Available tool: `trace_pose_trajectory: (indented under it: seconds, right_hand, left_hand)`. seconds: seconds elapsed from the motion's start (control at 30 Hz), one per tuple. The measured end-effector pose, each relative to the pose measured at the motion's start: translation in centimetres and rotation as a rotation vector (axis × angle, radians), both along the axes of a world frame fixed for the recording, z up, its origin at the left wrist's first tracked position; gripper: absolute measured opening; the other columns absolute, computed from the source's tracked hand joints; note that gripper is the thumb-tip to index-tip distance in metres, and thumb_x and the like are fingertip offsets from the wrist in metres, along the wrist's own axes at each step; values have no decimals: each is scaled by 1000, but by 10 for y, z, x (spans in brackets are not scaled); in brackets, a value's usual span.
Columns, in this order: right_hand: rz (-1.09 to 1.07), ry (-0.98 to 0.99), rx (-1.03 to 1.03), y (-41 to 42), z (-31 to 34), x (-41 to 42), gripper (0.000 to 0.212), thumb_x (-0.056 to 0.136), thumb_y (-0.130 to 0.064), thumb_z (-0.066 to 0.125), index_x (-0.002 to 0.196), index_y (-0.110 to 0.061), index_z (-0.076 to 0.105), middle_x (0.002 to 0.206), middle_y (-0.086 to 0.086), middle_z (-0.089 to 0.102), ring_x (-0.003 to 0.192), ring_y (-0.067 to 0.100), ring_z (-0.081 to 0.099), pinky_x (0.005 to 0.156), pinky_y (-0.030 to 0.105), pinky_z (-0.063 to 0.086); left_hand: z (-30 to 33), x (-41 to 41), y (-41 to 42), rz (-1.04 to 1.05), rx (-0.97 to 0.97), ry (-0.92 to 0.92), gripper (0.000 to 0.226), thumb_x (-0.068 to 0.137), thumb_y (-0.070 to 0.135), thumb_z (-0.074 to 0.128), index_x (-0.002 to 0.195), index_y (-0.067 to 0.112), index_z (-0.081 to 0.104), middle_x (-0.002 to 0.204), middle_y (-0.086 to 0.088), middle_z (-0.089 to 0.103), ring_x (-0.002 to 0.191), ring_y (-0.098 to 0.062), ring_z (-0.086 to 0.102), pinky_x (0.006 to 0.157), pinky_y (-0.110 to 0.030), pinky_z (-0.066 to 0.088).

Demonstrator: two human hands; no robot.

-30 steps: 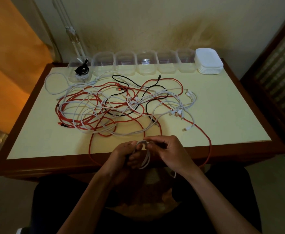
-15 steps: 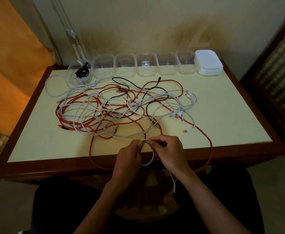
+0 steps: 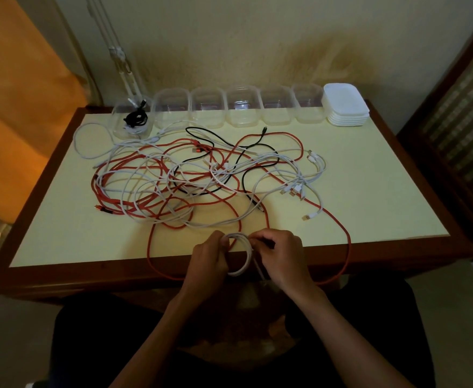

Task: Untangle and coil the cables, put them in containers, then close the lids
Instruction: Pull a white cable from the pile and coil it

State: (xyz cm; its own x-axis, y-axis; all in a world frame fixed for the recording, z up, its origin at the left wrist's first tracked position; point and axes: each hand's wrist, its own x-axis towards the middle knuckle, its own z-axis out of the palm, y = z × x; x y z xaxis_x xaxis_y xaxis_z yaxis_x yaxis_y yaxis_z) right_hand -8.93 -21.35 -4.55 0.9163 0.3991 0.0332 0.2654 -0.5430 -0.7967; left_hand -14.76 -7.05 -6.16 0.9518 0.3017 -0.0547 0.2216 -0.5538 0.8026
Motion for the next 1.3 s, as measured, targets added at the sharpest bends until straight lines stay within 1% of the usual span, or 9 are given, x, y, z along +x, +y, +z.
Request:
trace_pose_trajectory:
  seconds: [0.23, 0.43, 0.57, 0.63, 0.77, 0.87, 1.0, 1.17, 1.3]
  right_hand:
    - [-121, 472, 301, 9, 8, -6, 19, 100, -20, 56, 100, -23, 74, 92, -3, 76, 85, 6, 72, 83, 30, 59]
    - [-72, 613, 273, 15, 17, -9, 32, 99, -17, 58, 127, -32, 55, 107, 2, 72, 95, 10, 70, 87, 28, 56]
    - [-195, 1271, 911, 13, 29, 1, 32, 91, 8, 52, 118, -5, 64, 99, 19, 68, 80, 25, 67, 68, 34, 60]
    - [-173, 1410, 1044, 10, 32, 2, 27, 83, 8, 52, 104, 4, 70, 88, 19, 66, 66, 19, 63, 59, 30, 58]
    - [-170, 1325, 999, 8, 30, 1, 25, 87, 2, 56, 110, 2, 66, 83, 14, 70, 68, 19, 67, 68, 32, 59]
    - [-352, 1003, 691, 7, 22, 0, 23, 91, -9, 66, 113, -10, 61, 99, 10, 73, 88, 23, 72, 82, 38, 58]
    - [-364, 578, 381, 4, 24, -15, 11, 95, -27, 63, 97, -17, 68, 85, 1, 68, 72, 6, 64, 66, 20, 54]
    - [-33, 451, 185, 8, 28, -26, 12, 94, -29, 63, 92, -21, 71, 85, -6, 71, 80, 4, 65, 76, 24, 55]
    - [-21, 556, 188, 5, 32, -20, 18, 98, -24, 56, 94, -11, 69, 93, 7, 69, 90, 18, 67, 81, 34, 56]
  left_hand:
    - [-7, 1, -3, 17, 74, -34, 14, 100, 11, 44, 91, 20, 44, 67, 8, 53, 51, -4, 54, 45, -13, 41]
    - [-8, 2, -2, -14, 154, -42, 11, 99, 11, 46, 94, 20, 42, 68, 6, 55, 49, -5, 51, 46, -15, 43]
    - [-6, 3, -1, -20, -166, -117, 18, 103, 16, 39, 92, 20, 52, 79, 1, 64, 63, -7, 62, 56, -26, 53]
    - [-4, 2, -2, -30, -255, -115, 24, 105, 20, 36, 96, 8, 55, 80, -4, 63, 60, -13, 62, 54, -30, 53]
    - [-3, 3, -3, -7, -225, -80, 26, 105, 24, 36, 93, 11, 54, 75, -6, 63, 54, -16, 61, 50, -33, 53]
    - [-6, 4, -3, 80, -112, -50, 23, 104, 27, 35, 89, 18, 50, 71, -4, 61, 55, -18, 61, 50, -37, 54]
    - [-7, 4, -1, 125, 44, -60, 13, 103, 20, 37, 94, 20, 46, 66, 1, 55, 49, -16, 53, 46, -37, 50]
    - [-1, 5, -8, 76, 173, -81, 7, 103, 17, 41, 97, 16, 43, 59, 7, 49, 42, -6, 41, 39, -19, 37]
    - [0, 5, -4, 63, 208, -39, 9, 103, 21, 39, 101, 14, 45, 59, 6, 50, 43, -7, 44, 37, -18, 34]
